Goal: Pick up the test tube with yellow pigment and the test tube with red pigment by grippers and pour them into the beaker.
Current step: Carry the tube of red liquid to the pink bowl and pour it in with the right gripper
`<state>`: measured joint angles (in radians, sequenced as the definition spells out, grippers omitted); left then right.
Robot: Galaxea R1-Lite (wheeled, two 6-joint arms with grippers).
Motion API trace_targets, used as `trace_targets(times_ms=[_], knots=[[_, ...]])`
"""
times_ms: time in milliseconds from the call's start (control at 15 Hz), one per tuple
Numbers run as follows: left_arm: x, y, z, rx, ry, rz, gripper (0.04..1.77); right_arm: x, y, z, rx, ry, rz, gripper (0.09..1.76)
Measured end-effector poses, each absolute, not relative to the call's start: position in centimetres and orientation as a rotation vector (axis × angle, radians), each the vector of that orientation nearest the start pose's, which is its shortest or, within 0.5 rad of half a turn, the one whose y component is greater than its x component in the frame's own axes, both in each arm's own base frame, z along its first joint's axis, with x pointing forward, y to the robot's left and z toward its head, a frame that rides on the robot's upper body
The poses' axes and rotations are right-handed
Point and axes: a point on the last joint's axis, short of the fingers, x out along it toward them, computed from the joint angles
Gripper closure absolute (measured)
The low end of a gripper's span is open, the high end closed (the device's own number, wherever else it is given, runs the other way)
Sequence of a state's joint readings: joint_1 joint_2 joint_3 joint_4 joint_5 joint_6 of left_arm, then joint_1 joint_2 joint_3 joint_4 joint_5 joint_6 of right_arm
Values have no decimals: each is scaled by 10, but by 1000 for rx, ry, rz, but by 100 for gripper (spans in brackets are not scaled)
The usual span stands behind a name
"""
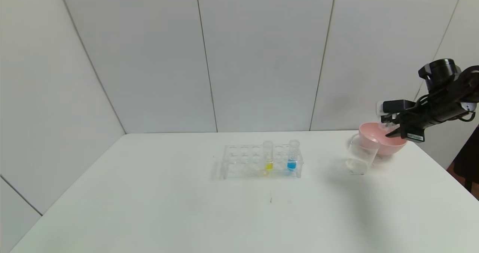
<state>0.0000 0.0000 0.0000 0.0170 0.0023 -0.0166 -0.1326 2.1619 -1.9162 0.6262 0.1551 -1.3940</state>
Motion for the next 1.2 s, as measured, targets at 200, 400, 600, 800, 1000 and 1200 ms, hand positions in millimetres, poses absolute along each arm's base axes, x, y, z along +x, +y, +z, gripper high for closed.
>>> trace_targets(times_ms=[200, 400, 600, 800, 1000, 1200], knots=[[-23, 0, 74, -17, 17, 3, 9, 418, -47, 201, -1212, 716, 588, 133], [-23, 0, 74, -17, 17, 3, 9, 419, -41, 202, -1222, 708, 599, 133], [-23, 0, 74, -17, 17, 2, 9, 419, -38, 202, -1260, 744, 566, 133], [-23, 0, 74, -17, 17, 3, 9, 418, -35, 203, -1289, 748, 564, 133], [-23, 0, 74, -16, 17, 3, 9, 417, -31, 206, -1318, 759, 553, 133], [-23, 0, 74, -17, 17, 3, 9, 416, -27, 208, -1339, 772, 536, 133]])
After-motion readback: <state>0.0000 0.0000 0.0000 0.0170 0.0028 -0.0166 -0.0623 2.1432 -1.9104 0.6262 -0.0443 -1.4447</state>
